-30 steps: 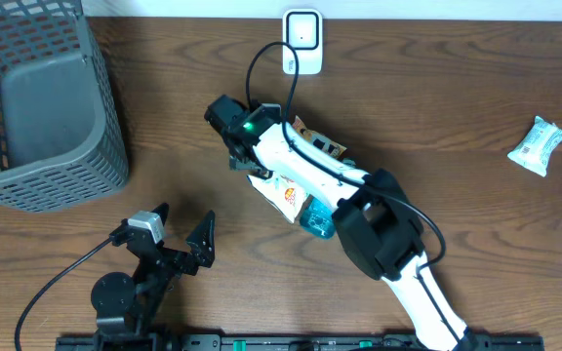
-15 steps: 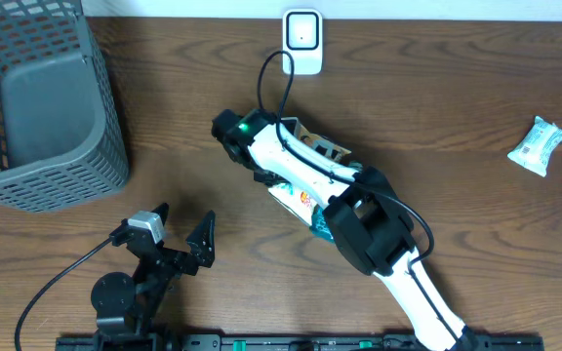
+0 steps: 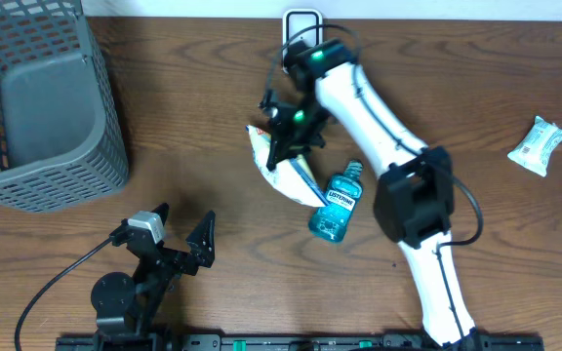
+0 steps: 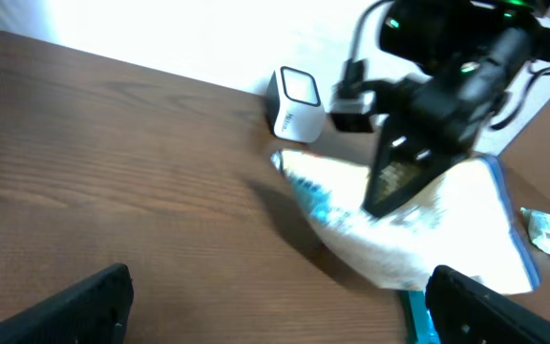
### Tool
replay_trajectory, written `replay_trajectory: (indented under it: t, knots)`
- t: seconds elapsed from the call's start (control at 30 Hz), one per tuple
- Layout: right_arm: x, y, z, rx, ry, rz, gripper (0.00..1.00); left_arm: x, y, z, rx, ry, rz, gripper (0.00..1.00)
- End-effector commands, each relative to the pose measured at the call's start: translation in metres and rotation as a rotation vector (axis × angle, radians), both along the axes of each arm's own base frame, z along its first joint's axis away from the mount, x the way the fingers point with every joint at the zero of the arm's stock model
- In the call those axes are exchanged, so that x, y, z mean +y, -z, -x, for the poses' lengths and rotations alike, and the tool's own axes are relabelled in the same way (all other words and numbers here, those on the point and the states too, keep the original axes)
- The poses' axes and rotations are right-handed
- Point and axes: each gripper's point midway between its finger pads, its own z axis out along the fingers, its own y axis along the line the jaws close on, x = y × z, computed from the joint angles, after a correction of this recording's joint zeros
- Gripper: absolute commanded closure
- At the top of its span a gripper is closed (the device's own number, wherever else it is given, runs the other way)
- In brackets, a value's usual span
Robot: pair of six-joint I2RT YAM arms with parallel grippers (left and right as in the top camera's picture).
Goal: Scan the item barcode
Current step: 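Grasp the snack bag and lift it off the table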
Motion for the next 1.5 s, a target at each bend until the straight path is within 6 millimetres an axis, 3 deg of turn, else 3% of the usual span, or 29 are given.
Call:
replay_trajectory:
  t: [0.0,0.2,0.3,0.43,0.73,0.87,1.03,1.13,1.17,1.27,1.47]
  knots:
    - [0.015,-0.068,0.008,0.023,-0.054,-0.493,0.99,0.0,-0.006,0.001,-0.021,0.0,-0.013,0.02]
    - [0.017,-0.086,0.004,0.203,0.1,-0.655,0.98,0.0,-0.006,0.001,-0.021,0.0,-0.013,0.02]
    - [0.024,-0.1,0.001,0.424,0.247,-0.708,0.99,0.0,-0.006,0.001,-0.021,0.0,-0.013,0.02]
    - [0.024,-0.099,0.002,0.596,0.335,-0.602,0.99,0.0,-0.006,0.001,-0.021,0.0,-0.013,0.02]
    - [0.022,-0.1,0.002,0.53,0.306,-0.644,0.99,0.0,-0.006,0.001,-0.021,0.0,-0.013,0.02]
    - [0.018,-0.095,0.011,0.499,0.289,-0.657,0.99,0.0,-0.006,0.001,-0.021,0.0,-0.013,0.02]
    - [-0.01,-0.095,0.035,0.469,0.311,-0.66,0.99,0.0,-0.006,0.001,-0.021,0.0,-0.013,0.02]
    - [-0.04,-0.1,0.054,0.451,0.365,-0.669,0.99,0.0,-0.006,0.001,-0.021,0.0,-0.013,0.02]
    - [-0.058,-0.104,0.063,0.44,0.408,-0.679,0.99,0.0,-0.006,0.001,-0.021,0.0,-0.013,0.02]
    - [-0.08,-0.108,0.075,0.427,0.467,-0.691,0.99,0.0,-0.006,0.001,-0.021,0.0,-0.013,0.02]
    - [-0.097,-0.108,0.094,0.44,0.523,-0.689,0.99,0.0,-0.006,0.001,-0.021,0.0,-0.013,0.02]
